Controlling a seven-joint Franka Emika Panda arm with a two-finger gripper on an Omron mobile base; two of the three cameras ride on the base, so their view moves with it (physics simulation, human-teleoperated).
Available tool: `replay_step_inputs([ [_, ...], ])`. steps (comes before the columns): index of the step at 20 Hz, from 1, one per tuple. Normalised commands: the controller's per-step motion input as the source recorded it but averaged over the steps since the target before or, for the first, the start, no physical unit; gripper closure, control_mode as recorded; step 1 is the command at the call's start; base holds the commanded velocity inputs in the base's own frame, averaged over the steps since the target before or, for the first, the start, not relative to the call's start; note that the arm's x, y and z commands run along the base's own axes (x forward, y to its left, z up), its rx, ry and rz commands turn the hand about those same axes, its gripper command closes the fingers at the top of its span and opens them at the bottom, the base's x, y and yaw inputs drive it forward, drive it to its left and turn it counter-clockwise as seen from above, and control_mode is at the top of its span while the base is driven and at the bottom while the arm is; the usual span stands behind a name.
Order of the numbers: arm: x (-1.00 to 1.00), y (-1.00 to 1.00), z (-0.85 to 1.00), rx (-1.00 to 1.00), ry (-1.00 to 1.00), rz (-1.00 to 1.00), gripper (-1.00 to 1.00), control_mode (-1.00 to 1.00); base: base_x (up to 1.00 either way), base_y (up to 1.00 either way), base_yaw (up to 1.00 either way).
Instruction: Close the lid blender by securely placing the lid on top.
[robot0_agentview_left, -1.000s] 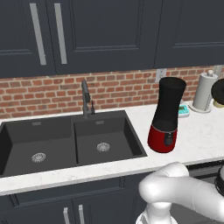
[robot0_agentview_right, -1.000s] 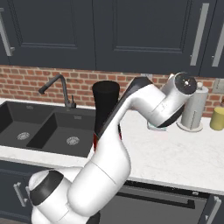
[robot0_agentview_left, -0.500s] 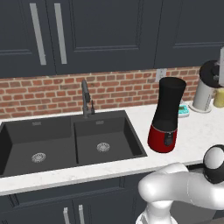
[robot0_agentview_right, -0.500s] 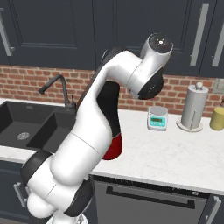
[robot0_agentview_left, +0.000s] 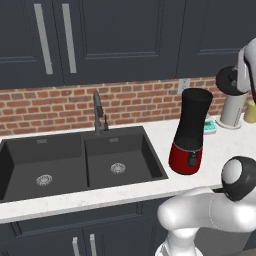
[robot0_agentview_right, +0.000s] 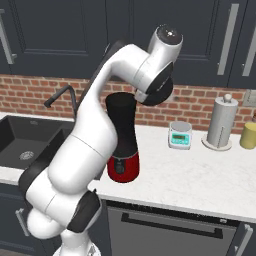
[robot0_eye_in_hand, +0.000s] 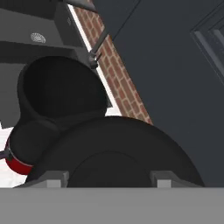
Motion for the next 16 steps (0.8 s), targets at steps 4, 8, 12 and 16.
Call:
replay_step_inputs([
  [4, 0.26, 0.33, 0.00, 0.01, 0.00, 0.00, 1.00, -1.00, 0.00, 0.00, 0.00],
  [8, 0.45, 0.38, 0.00, 0.00, 0.00, 0.00, 1.00, -1.00, 0.00, 0.00, 0.00],
  [12, 0.39, 0.26, 0.00, 0.03, 0.00, 0.00, 1.00, -1.00, 0.00, 0.00, 0.00],
  [16, 0.33, 0.26, 0.00, 0.06, 0.00, 0.00, 1.00, -1.00, 0.00, 0.00, 0.00],
])
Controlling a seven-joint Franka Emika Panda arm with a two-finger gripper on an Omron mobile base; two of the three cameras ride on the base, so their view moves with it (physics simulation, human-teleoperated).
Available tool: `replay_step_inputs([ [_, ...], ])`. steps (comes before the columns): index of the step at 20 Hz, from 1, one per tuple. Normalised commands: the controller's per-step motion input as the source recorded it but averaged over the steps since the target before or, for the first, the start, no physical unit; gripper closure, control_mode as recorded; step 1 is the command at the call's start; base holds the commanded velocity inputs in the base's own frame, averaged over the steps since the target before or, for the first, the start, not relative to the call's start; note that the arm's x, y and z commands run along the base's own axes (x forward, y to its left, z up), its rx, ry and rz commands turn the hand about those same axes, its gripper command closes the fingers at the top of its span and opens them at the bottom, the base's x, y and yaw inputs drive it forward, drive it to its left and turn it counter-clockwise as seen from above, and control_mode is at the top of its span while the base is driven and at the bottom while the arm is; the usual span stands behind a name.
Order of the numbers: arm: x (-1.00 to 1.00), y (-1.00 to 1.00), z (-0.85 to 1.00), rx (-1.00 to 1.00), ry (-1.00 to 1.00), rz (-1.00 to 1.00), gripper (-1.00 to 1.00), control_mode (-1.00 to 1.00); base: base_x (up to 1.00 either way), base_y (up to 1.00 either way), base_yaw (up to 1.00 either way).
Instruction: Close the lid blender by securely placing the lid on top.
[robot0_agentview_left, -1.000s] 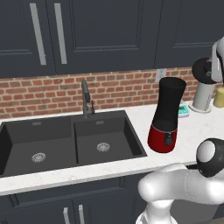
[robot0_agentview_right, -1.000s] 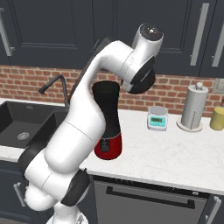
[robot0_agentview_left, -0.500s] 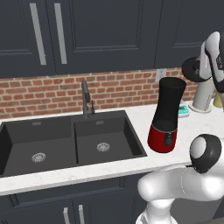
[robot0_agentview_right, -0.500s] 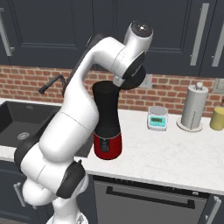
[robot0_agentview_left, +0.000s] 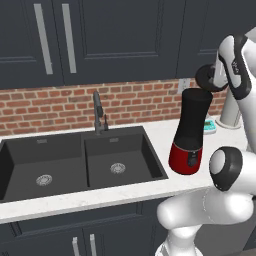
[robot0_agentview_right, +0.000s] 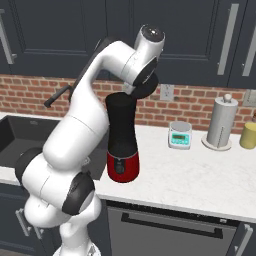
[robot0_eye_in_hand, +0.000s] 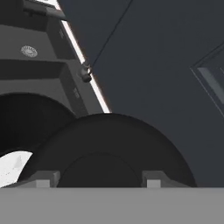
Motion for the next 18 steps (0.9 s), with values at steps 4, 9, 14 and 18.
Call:
replay_step_inputs([
  [4, 0.16, 0.30, 0.00, 0.07, 0.01, 0.00, 1.00, -1.00, 0.00, 0.00, 0.00],
  [9, 0.02, 0.45, -0.01, 0.06, 0.05, 0.00, 1.00, -1.00, 0.00, 0.00, 0.00],
  [14, -0.08, 0.54, -0.09, 0.01, 0.06, 0.00, 1.00, -1.00, 0.00, 0.00, 0.00],
  [18, -0.10, 0.41, -0.13, 0.00, 0.02, 0.00, 1.00, -1.00, 0.00, 0.00, 0.00],
])
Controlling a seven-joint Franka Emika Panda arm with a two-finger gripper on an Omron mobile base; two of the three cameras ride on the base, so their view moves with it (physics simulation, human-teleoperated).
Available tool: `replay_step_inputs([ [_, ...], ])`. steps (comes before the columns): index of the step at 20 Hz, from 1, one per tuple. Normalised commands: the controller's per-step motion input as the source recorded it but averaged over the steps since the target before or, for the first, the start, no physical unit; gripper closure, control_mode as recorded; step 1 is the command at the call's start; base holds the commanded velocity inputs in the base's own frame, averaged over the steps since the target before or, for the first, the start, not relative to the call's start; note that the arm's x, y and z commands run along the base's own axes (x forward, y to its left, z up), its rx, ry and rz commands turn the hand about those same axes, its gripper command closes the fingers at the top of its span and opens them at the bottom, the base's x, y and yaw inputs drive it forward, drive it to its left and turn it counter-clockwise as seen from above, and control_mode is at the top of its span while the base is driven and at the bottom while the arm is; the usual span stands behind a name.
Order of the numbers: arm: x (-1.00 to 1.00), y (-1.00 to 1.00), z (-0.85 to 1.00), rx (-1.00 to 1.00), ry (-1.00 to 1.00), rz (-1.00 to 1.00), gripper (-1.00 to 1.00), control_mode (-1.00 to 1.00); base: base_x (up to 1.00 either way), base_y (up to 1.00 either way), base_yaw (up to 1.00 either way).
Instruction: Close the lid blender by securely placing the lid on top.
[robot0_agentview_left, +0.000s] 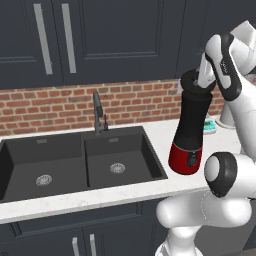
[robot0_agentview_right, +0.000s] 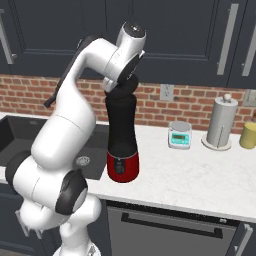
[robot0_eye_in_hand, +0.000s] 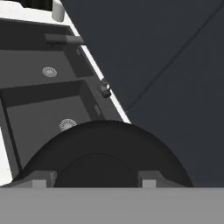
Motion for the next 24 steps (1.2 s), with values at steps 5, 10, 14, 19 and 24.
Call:
replay_step_inputs([
  [5, 0.06, 0.07, -0.01, 0.00, 0.00, 0.00, 1.00, -1.00, 0.00, 0.00, 0.00],
  [10, 0.02, -0.05, -0.27, 0.00, 0.02, 0.00, 1.00, -1.00, 0.00, 0.00, 0.00],
  [14, 0.01, -0.12, -0.22, 0.00, 0.00, -0.01, 1.00, -1.00, 0.00, 0.00, 0.00],
  [19, 0.01, -0.13, -0.15, 0.00, 0.00, -0.01, 1.00, -1.00, 0.00, 0.00, 0.00],
  [24, 0.00, -0.01, -0.20, 0.00, 0.05, -0.01, 1.00, -1.00, 0.00, 0.00, 0.00],
])
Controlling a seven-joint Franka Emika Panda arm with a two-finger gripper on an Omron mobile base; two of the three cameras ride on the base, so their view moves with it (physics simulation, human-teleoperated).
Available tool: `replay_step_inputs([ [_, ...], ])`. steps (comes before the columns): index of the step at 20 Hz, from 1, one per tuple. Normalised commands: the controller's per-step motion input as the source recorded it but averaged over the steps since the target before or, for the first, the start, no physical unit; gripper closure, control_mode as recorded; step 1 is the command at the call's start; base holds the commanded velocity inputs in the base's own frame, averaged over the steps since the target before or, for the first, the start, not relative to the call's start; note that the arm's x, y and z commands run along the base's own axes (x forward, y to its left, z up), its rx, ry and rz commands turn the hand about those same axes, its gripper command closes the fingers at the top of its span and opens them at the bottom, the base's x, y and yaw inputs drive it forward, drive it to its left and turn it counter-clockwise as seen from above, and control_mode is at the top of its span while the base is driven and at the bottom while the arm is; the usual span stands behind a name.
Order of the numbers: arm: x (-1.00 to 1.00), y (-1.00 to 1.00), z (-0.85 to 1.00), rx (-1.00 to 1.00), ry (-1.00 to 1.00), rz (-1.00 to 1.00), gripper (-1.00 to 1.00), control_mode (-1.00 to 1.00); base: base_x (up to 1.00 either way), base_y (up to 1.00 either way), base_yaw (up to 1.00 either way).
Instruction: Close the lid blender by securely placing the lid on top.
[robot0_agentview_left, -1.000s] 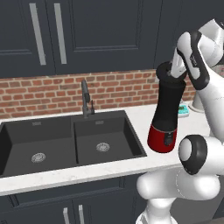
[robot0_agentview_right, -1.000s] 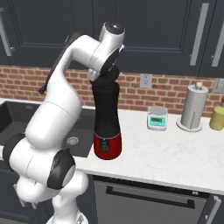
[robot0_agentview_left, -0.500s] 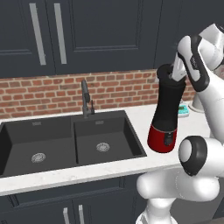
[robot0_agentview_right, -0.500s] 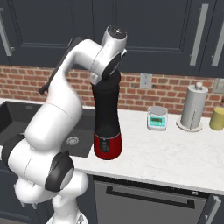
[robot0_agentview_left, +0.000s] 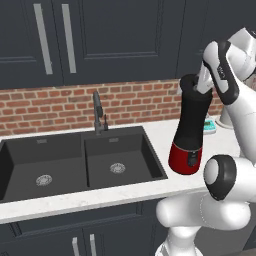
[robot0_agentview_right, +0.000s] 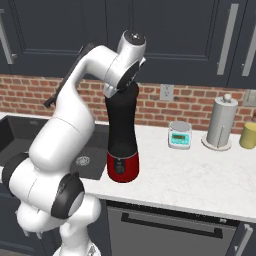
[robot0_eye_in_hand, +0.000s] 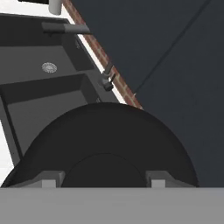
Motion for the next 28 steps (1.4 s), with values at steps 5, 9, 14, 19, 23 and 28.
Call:
replay_step_inputs([
  [5, 0.00, 0.01, -0.23, -0.03, 0.12, 0.00, 1.00, -1.00, 0.00, 0.00, 0.00],
  [9, -0.17, 0.00, -0.36, -0.06, 0.08, 0.00, 1.00, -1.00, 0.00, 0.00, 0.00],
  [14, -0.06, 0.00, -0.09, -0.01, 0.07, 0.00, 1.00, -1.00, 0.00, 0.00, 0.00],
  [19, -0.02, -0.06, -0.14, -0.04, 0.04, 0.00, 1.00, -1.00, 0.00, 0.00, 0.00],
  [23, -0.03, -0.06, -0.04, -0.02, 0.00, 0.00, 1.00, -1.00, 0.00, 0.00, 0.00],
  [28, 0.00, 0.00, -0.12, -0.02, 0.03, 0.00, 1.00, -1.00, 0.00, 0.00, 0.00],
])
